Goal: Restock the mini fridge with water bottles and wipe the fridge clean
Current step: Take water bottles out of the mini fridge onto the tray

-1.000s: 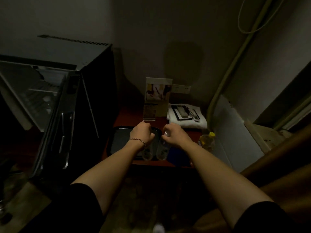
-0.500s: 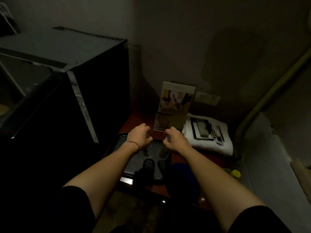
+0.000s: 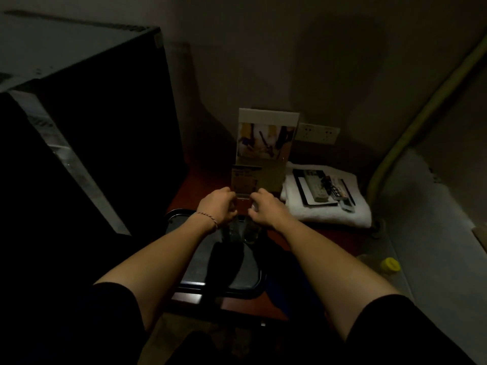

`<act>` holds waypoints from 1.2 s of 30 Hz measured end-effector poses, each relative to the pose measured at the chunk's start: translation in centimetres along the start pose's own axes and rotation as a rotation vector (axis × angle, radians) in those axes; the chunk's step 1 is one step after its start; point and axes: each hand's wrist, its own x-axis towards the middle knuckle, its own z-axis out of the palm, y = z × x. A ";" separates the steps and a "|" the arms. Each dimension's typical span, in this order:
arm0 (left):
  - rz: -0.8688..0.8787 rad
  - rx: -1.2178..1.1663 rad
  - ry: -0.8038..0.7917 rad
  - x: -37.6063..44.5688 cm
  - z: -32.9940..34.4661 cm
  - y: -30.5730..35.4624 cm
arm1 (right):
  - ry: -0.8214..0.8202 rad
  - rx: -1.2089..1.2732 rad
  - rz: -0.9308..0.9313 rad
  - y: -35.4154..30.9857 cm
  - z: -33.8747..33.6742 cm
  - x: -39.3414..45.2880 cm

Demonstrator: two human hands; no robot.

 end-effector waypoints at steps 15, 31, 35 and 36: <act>0.026 -0.046 -0.091 2.1 -0.9 0.1 | -0.154 -0.074 0.044 -1.0 -1.3 1.5; -0.194 -0.038 0.033 -5.3 -6.7 3.9 | -0.032 -0.001 0.023 -0.8 -6.8 -6.0; -0.214 -0.044 0.071 -8.9 -6.8 5.4 | -0.023 -0.018 -0.009 -1.7 -7.1 -9.1; -0.224 -0.047 0.080 -9.8 -6.7 5.7 | -0.020 -0.012 -0.008 -1.9 -7.0 -10.0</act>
